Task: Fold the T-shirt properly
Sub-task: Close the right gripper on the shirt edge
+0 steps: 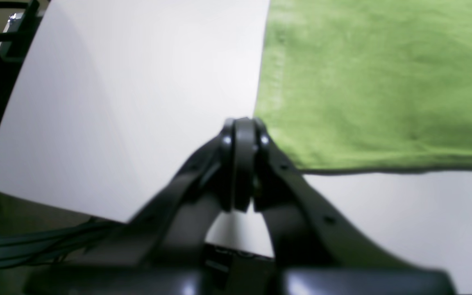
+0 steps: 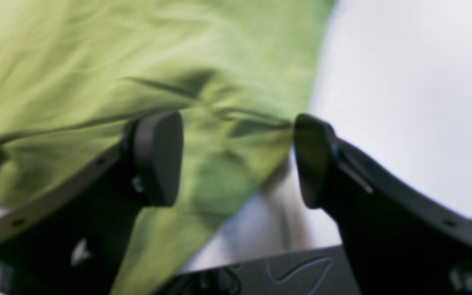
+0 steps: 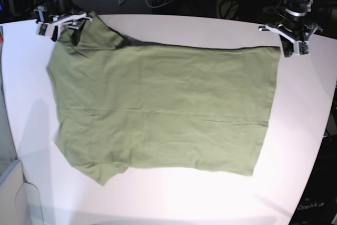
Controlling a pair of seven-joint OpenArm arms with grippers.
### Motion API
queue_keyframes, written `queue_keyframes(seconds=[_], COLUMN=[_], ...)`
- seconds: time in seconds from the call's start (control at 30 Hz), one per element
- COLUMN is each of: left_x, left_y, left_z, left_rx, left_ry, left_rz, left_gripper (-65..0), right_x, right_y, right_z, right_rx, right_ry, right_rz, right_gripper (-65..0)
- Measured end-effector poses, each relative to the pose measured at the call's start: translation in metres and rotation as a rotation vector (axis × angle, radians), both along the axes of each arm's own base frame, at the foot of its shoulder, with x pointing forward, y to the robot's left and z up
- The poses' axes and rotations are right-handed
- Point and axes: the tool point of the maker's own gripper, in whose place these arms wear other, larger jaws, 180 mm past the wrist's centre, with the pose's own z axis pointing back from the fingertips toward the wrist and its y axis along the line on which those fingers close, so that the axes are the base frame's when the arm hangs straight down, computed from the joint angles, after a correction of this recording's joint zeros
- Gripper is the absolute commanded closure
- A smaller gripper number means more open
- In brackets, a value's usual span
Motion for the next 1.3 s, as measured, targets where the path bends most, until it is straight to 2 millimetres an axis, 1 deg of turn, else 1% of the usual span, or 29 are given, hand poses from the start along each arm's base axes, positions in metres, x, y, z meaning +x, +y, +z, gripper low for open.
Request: queue_keyframes(seconds=[0.1,0.2,0.23,0.3,0.33,0.4,0.47,0.53,0.67,0.73,1.0,1.07,1.13,1.17,1.2,1.27,1.3], left_x=[0.0,0.0,0.0,0.0,0.0,0.0,0.0,0.0,0.0,0.0,0.0,0.0,0.0,0.0,0.0,0.0,0.0], left_y=[0.0,0.0,0.0,0.0,0.0,0.0,0.0,0.0,0.0,0.0,0.0,0.0,0.0,0.0,0.0,0.0,0.0], left_z=[0.0,0.0,0.0,0.0,0.0,0.0,0.0,0.0,0.0,0.0,0.0,0.0,-0.001,0.0,0.0,0.0,0.0], left_rx=[0.0,0.0,0.0,0.0,-0.001,0.0,0.0,-0.001,0.0,-0.001,0.0,0.0,0.0,0.0,0.0,0.0,0.0], left_ry=[0.0,0.0,0.0,0.0,0.0,0.0,-0.001,0.0,0.003,0.003,0.002,0.003,0.003,0.003,0.003,0.003,0.003], left_rz=[0.0,0.0,0.0,0.0,0.0,0.0,0.0,0.0,0.0,0.001,0.0,0.0,0.0,0.0,0.0,0.0,0.0], left_gripper=[-0.6,-0.6,-0.6,-0.6,-0.6,-0.6,-0.6,-0.6,-0.6,-0.6,-0.6,-0.6,-0.6,-0.6,-0.6,-0.6,-0.6], right_x=[-0.001,-0.004,-0.003,-0.002,-0.002,-0.006,-0.009,-0.01,-0.004,-0.003,0.006,0.008,0.008,0.009,0.009,0.009,0.008], right_y=[-0.005,-0.023,-0.025,-0.024,-0.023,-0.022,-0.023,-0.024,-0.023,-0.021,0.005,0.01,0.011,0.01,0.01,0.011,0.011], right_z=[0.001,0.005,0.006,0.003,-0.002,-0.009,-0.012,-0.014,-0.013,-0.013,-0.014,-0.014,-0.014,-0.014,-0.014,-0.014,-0.015], right_rx=[-0.009,-0.038,-0.043,-0.036,-0.025,-0.014,-0.012,-0.012,-0.009,-0.007,0.03,0.036,0.037,0.037,0.038,0.04,0.043], right_ry=[0.001,-0.005,-0.006,-0.006,0.003,0.022,0.017,0.015,0.004,0.002,-0.016,-0.02,-0.021,-0.022,-0.022,-0.02,-0.017], right_rz=[-0.009,-0.048,-0.05,-0.05,-0.052,-0.06,-0.068,-0.071,-0.071,-0.067,-0.01,0.001,0.002,0.002,0.002,0.001,0.0], right_gripper=[-43.7,-43.7,-43.7,-43.7,-43.7,-43.7,-43.7,-43.7,-43.4,-43.1,-42.8,-42.5,-41.8,-39.6,-35.8,-24.5,-17.7])
